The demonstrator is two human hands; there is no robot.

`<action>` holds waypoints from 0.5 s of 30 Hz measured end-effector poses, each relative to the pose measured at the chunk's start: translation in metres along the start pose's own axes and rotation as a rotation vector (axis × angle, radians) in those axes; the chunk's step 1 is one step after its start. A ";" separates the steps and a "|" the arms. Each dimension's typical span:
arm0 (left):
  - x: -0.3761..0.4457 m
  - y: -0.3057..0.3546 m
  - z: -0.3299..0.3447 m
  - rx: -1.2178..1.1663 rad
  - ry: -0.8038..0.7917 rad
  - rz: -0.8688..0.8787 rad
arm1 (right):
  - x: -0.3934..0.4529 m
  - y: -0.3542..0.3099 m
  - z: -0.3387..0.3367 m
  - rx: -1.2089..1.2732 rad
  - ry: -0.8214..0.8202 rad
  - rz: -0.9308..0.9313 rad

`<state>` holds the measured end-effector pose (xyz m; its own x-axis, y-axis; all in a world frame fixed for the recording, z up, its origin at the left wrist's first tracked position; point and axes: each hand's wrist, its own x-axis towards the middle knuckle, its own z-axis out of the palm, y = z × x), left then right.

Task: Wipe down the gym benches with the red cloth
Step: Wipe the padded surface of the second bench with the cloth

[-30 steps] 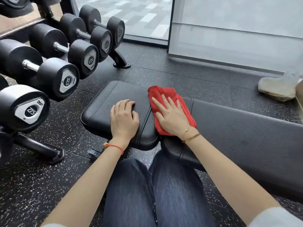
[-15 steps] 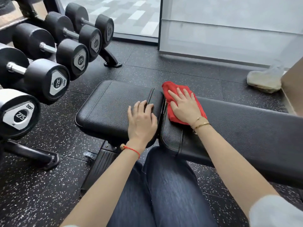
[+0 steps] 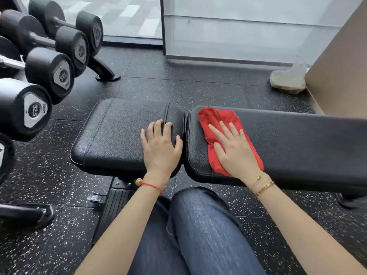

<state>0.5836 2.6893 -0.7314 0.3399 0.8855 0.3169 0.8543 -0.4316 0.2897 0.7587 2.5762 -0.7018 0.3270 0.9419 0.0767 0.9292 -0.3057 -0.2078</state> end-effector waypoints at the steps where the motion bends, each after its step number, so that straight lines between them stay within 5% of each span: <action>1: 0.000 0.000 0.000 -0.010 0.006 0.005 | 0.006 0.002 -0.001 -0.008 0.006 0.030; 15: -0.002 0.000 0.000 -0.050 0.022 -0.003 | 0.044 0.000 0.000 0.019 0.001 0.059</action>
<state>0.5831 2.6874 -0.7324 0.3282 0.8829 0.3357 0.8342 -0.4377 0.3354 0.7728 2.6176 -0.6984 0.3817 0.9220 0.0649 0.9047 -0.3583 -0.2305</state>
